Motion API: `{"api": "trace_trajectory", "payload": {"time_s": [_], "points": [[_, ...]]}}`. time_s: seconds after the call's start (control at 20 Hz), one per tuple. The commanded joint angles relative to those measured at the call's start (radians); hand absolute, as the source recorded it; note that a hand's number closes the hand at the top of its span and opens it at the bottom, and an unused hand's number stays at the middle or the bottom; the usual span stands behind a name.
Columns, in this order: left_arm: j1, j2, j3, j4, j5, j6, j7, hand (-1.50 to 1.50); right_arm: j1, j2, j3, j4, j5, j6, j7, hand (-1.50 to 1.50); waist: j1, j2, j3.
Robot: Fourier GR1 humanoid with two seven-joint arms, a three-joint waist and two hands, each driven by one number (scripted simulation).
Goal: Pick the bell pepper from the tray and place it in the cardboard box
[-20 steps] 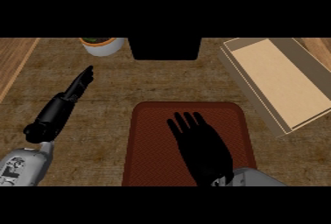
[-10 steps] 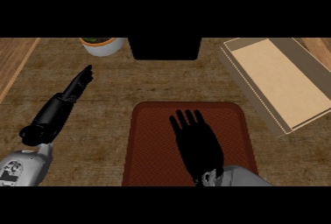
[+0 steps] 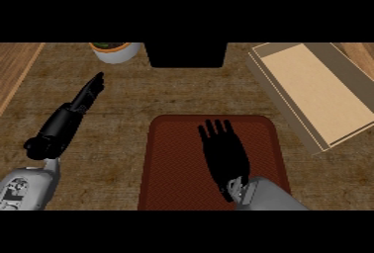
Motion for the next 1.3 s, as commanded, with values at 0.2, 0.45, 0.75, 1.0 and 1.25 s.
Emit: {"api": "trace_trajectory", "payload": {"time_s": [0.2,0.45,0.75,1.0,1.25], "points": [[0.053,0.001,0.053,-0.059,-0.010,-0.067,0.000,0.00,0.042,0.048,-0.066,0.070,0.083,-0.004,-0.122,-1.50,0.003,-0.001,0.000],[-0.006,-0.027,0.058,-0.006,-0.047,-0.074,0.002,0.00,0.106,0.040,-0.062,0.083,0.178,-0.050,-0.128,-1.50,-0.003,-0.001,0.000],[0.023,-0.071,0.064,-0.011,-0.085,-0.067,-0.011,0.00,0.143,0.081,-0.084,0.183,0.260,-0.115,-0.178,-1.50,-0.001,0.000,0.000],[-0.023,-0.075,0.093,-0.044,-0.067,-0.092,0.060,0.00,0.099,0.065,-0.185,0.236,0.241,-0.083,-0.291,-1.50,0.000,0.000,0.000],[0.074,-0.084,0.075,-0.141,-0.066,-0.102,0.066,0.00,0.075,0.054,-0.132,0.350,0.295,-0.240,-0.442,1.50,0.011,0.000,0.001]]}}
